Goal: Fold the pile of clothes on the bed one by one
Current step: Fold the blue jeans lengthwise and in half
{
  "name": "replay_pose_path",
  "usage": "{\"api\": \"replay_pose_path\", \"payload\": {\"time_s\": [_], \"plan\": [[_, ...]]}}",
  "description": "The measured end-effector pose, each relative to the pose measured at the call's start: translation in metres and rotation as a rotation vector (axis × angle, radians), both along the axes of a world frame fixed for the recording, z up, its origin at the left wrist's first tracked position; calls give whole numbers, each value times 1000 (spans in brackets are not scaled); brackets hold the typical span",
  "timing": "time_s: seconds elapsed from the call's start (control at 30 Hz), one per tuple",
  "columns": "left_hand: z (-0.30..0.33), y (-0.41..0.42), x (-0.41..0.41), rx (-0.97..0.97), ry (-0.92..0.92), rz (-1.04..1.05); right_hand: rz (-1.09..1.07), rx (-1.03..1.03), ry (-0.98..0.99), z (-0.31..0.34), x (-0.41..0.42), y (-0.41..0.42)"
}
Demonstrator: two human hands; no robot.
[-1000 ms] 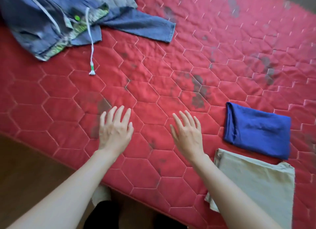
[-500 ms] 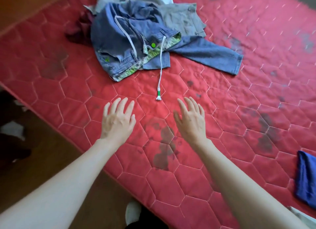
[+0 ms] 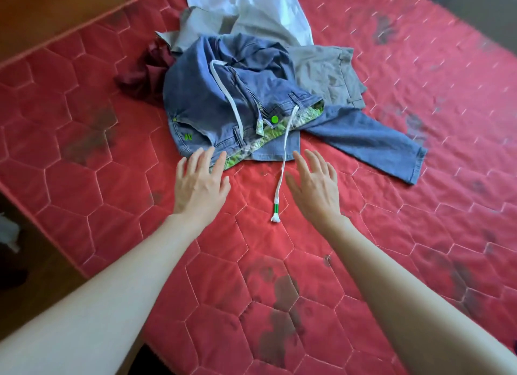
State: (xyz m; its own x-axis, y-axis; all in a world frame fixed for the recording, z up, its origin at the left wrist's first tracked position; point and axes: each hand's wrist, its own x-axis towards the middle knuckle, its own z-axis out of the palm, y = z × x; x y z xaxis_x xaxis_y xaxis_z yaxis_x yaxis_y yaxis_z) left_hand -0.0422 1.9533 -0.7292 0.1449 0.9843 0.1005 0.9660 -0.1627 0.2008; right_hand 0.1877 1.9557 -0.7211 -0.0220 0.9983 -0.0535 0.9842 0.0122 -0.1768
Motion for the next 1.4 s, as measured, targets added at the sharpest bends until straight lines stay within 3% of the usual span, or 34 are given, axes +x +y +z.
{"api": "replay_pose_path", "payload": {"time_s": [0.37, 0.57, 0.77, 1.03, 1.4], "plan": [[-77, 71, -22, -195, 65, -111, -216, -72, -33, -42, 23, 135], [-99, 86, -20, -95, 31, -98, -357, -82, 98, -56, 33, 209], [-104, 89, -22, 21, 10, -120, -404, -71, 51, -72, 37, 236], [-84, 83, -41, 101, -132, -192, -587, 58, 354, -57, 36, 181], [-21, -58, -63, 126, -95, -403, -702, 148, 526, -1, 51, -56]]}}
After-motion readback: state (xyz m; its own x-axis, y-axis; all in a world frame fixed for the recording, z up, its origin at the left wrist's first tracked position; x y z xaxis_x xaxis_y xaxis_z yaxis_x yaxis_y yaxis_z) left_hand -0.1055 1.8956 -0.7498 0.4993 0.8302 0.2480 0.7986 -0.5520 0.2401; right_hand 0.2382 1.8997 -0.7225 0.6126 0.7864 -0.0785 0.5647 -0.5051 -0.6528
